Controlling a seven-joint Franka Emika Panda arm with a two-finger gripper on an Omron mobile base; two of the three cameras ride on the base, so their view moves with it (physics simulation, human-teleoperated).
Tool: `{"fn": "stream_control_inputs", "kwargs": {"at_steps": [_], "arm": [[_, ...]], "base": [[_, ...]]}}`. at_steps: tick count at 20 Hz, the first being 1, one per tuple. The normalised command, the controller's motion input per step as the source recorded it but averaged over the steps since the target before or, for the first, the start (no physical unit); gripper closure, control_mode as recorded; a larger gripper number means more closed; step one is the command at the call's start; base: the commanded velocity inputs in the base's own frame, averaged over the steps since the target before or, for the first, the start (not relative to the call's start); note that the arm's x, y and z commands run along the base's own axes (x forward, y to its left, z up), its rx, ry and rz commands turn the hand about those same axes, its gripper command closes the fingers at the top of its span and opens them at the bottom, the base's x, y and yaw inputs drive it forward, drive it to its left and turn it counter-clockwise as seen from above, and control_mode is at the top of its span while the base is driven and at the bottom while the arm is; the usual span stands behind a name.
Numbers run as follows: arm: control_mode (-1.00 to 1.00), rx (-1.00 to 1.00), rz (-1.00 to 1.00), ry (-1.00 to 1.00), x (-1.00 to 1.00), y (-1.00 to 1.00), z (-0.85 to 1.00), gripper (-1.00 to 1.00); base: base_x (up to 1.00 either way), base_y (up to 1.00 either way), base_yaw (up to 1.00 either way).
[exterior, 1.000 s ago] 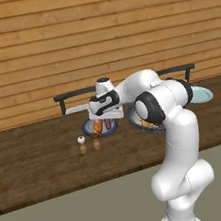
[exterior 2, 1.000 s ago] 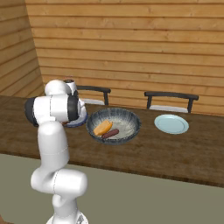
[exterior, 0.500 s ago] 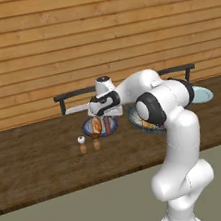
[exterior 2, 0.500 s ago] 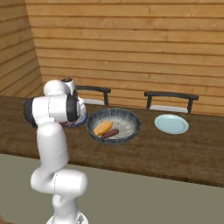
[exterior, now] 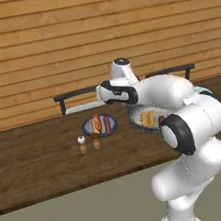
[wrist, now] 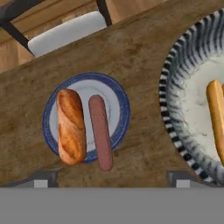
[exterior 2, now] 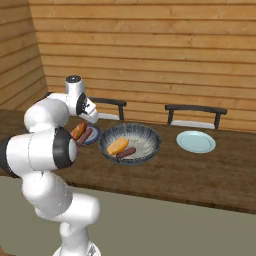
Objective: Place one bun and one sausage from the bowl on each plate.
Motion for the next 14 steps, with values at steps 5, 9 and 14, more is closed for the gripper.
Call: {"fn": "stream_control_inputs", "kwargs": {"at_steps": [5, 9, 14], "arm": [[-1.0, 0.02, 0.0, -0.09, -1.0, -0.52, 1.0, -1.0], [-1.0, 0.0, 0.0, -0.03, -1.0, -0.34, 0.98, -1.0], [-1.0, 0.0, 0.0, 0.0, -0.97, -0.17, 0.41, -1.0]], "base": [[0.0, 0.0, 0.0], [0.0, 0.0, 0.0], [0.0, 0.0, 0.0]]}}
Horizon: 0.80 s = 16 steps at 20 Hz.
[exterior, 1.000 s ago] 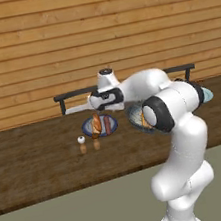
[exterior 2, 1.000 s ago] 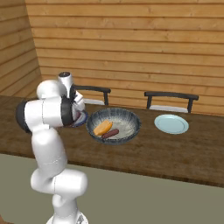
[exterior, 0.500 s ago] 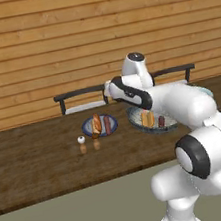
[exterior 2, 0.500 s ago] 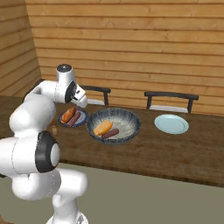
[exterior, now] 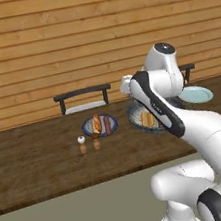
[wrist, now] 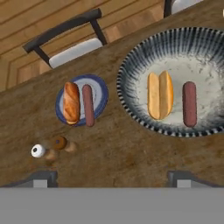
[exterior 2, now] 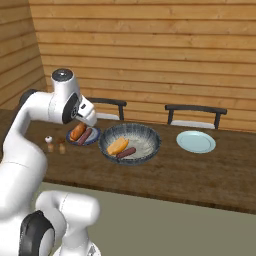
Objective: Place one bun and one sausage from the bowl on each plate.
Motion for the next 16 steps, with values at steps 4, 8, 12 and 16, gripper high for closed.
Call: {"fn": "stream_control_inputs", "kwargs": {"at_steps": [4, 8, 12, 16], "arm": [[-1.0, -0.04, 0.0, 0.0, -0.31, -0.02, 0.02, -1.0], [1.0, 0.0, 0.0, 0.0, 0.0, 0.0, 0.0, -1.0], [1.0, 0.0, 0.0, 0.0, 0.0, 0.0, 0.0, -1.0], [1.0, 0.0, 0.0, 0.0, 0.0, 0.0, 0.0, -1.0]], "base": [[0.0, 0.0, 0.0], [0.0, -0.84, -0.01], [0.0, -1.0, -0.03], [0.39, -0.58, -0.01]]}}
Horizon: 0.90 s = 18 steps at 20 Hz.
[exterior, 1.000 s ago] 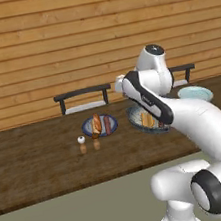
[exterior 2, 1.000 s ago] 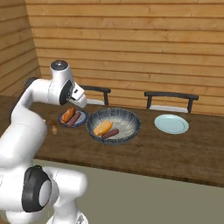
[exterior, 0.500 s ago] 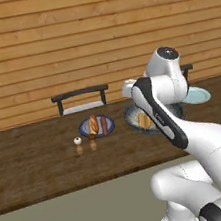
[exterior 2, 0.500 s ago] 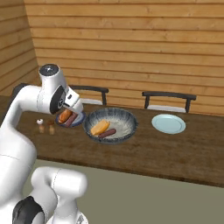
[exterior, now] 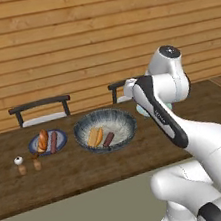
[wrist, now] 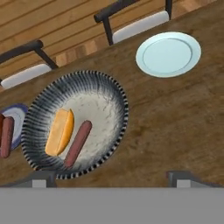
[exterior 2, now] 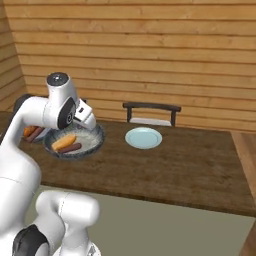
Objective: Place one bun and one sausage from the bowl on each plate.
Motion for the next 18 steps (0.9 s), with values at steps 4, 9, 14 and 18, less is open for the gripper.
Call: {"fn": "stream_control_inputs", "kwargs": {"at_steps": [4, 9, 14, 18], "arm": [[1.0, 0.0, 0.0, 0.0, 0.0, 0.0, 0.0, -1.0], [-1.0, 0.0, 0.09, 0.0, 0.44, 0.01, -0.06, -1.0], [-1.0, -0.01, 0.22, 0.13, 0.93, 0.69, -0.61, -1.0], [-1.0, 0.0, 0.22, 0.1, 0.2, 1.0, -0.44, -1.0]], "base": [[0.97, -0.11, 0.06], [0.34, -0.04, 0.06], [0.0, 0.0, 0.0], [0.0, 0.0, 0.0]]}}
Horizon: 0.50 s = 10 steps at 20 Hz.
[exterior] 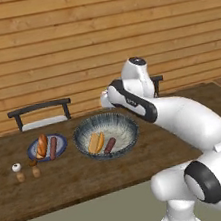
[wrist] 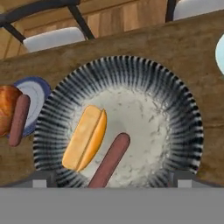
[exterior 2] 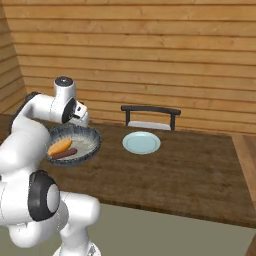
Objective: Place one bun and one sausage from the bowl on each plate.
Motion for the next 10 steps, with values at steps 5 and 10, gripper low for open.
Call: {"fn": "stream_control_inputs", "kwargs": {"at_steps": [5, 10], "arm": [[-1.0, 0.0, 0.06, 0.16, 0.08, 0.89, -0.69, -1.0], [-1.0, -0.04, -0.05, 0.06, 0.06, 0.28, -0.66, -1.0]], "base": [[0.0, 0.0, 0.0], [0.0, 0.0, 0.0]]}}
